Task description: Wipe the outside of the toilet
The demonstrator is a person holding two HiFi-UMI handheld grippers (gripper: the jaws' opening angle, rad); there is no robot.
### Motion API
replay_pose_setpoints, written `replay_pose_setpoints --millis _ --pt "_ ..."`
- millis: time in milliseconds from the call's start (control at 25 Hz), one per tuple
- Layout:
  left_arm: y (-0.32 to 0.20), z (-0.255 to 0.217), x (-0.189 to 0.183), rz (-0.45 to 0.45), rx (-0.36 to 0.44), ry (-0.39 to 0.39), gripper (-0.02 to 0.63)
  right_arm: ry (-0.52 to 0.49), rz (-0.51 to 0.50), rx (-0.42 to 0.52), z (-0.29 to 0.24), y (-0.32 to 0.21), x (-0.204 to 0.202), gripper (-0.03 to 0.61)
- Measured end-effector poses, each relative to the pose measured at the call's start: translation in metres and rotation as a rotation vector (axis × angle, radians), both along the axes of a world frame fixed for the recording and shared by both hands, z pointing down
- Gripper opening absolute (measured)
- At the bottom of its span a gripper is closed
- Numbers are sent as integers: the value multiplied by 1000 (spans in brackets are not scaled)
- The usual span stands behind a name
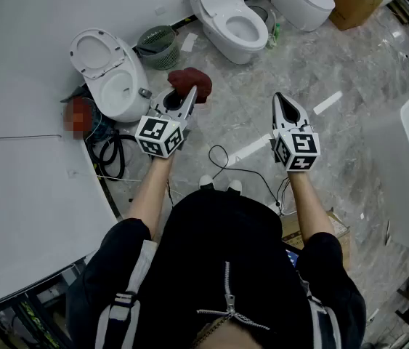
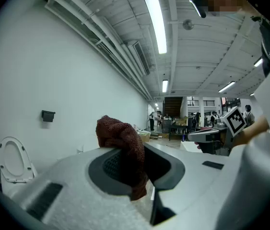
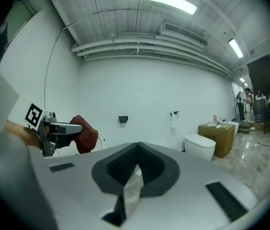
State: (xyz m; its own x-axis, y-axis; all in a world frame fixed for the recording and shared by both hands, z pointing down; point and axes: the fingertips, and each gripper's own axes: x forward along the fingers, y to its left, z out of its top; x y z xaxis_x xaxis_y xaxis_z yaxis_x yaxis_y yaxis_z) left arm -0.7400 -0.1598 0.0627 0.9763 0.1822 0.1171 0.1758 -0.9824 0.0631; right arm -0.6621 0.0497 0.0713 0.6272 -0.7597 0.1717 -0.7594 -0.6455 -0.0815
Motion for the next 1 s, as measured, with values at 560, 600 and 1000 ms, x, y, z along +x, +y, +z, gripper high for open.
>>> replay_pose_setpoints --millis 560,600,1000 --pt "29 8 2 -23 4 -10 66 13 -102 -19 9 16 -7 3" --pt "30 9 2 -24 4 -12 66 7 -104 -19 10 17 -7 3" --pt "29 12 27 -24 1 -17 66 -29 -93 -23 19 15 18 3"
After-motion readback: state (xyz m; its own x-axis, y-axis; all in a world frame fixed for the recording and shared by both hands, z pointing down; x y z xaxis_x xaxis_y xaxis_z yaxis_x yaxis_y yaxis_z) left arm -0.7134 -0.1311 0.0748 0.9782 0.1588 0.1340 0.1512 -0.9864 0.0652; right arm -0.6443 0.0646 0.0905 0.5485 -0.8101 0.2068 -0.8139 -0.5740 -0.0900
